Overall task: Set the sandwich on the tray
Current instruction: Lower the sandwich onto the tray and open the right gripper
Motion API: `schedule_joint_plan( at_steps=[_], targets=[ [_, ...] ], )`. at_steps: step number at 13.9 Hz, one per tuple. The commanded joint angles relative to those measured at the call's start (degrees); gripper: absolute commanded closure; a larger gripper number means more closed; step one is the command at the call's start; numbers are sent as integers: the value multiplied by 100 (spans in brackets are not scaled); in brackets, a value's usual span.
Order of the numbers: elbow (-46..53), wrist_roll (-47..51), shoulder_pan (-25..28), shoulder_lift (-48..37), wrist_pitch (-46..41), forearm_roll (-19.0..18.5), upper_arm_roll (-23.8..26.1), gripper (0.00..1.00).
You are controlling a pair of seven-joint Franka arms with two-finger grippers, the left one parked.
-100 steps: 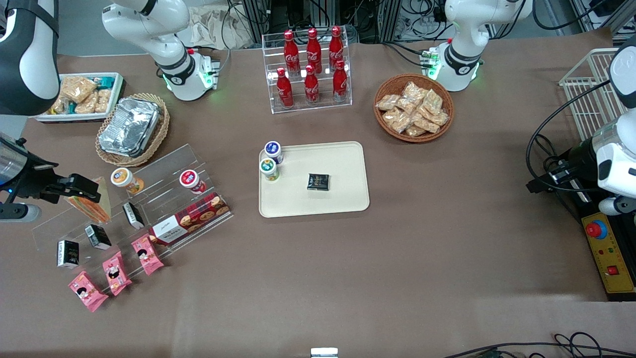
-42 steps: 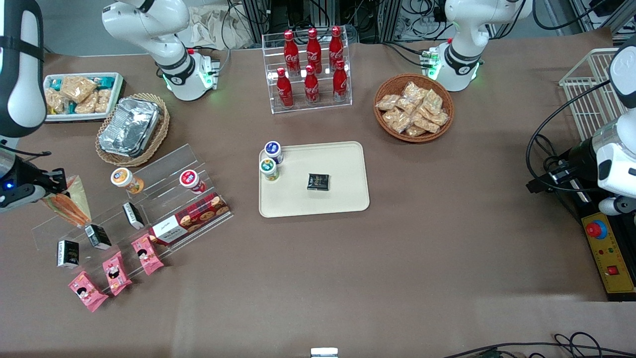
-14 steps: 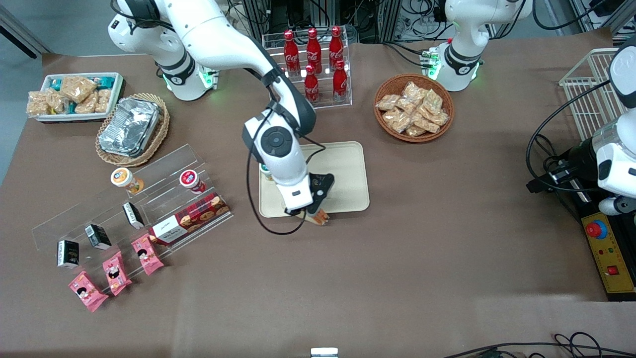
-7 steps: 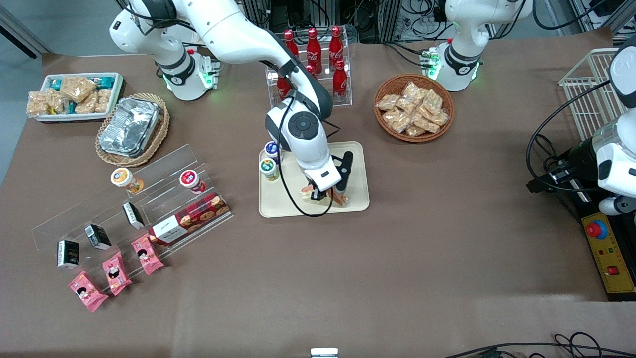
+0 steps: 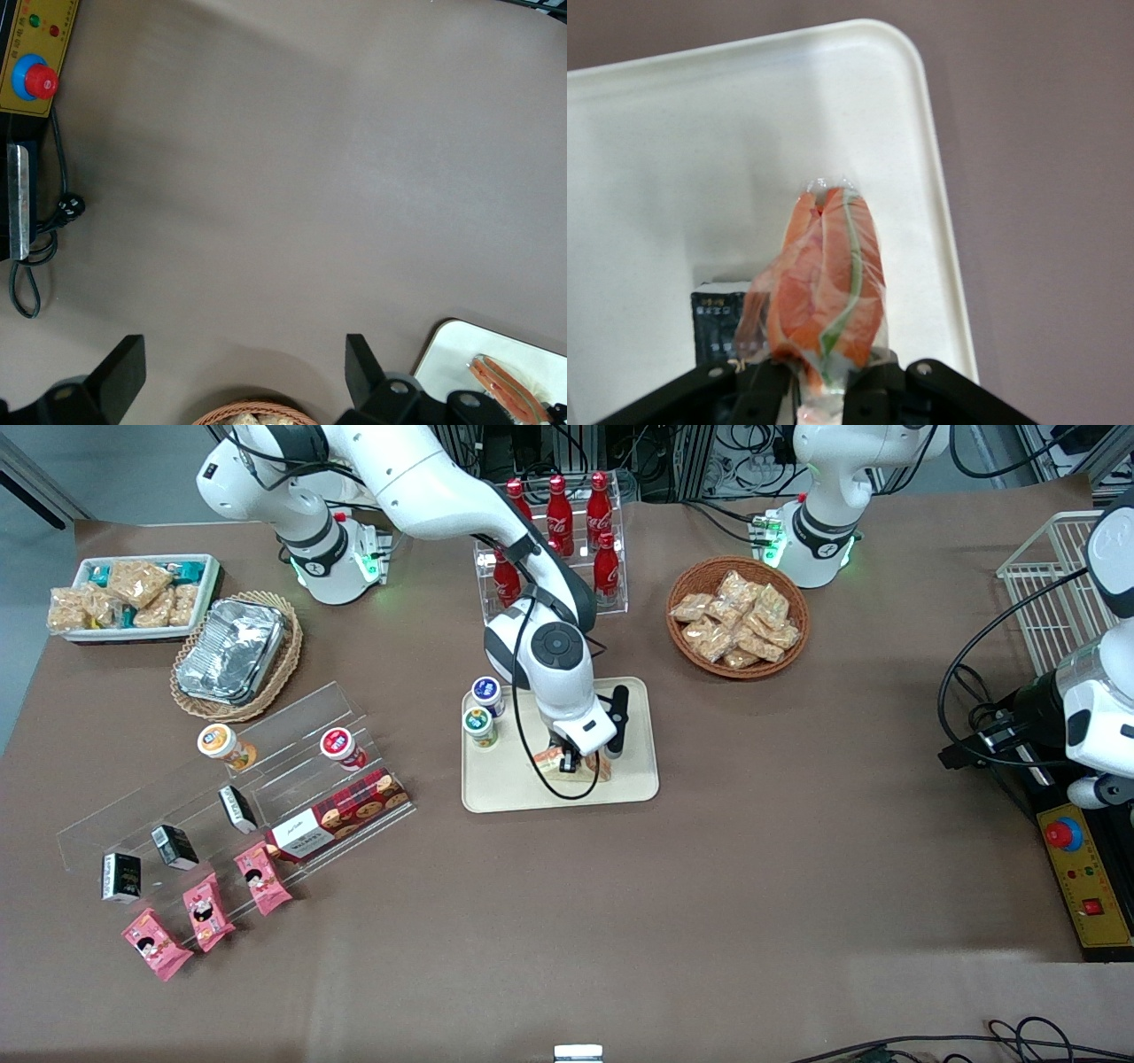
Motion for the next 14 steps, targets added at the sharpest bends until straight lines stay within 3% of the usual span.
schedule_joint_plan(
  at_steps=[1,2,3,9,14],
  targets=[
    [-56,19,51,-30,86,-92,-56,60],
    [-56,19,42,-39,86,-100,-56,25],
    [-56,-16,25,-56,86,-101,-56,0],
    [-21,-43,-81,-556,-221,-92,-91,0],
    [23,-25,-396,-1557,-1274,-83,-179,0]
  ],
)
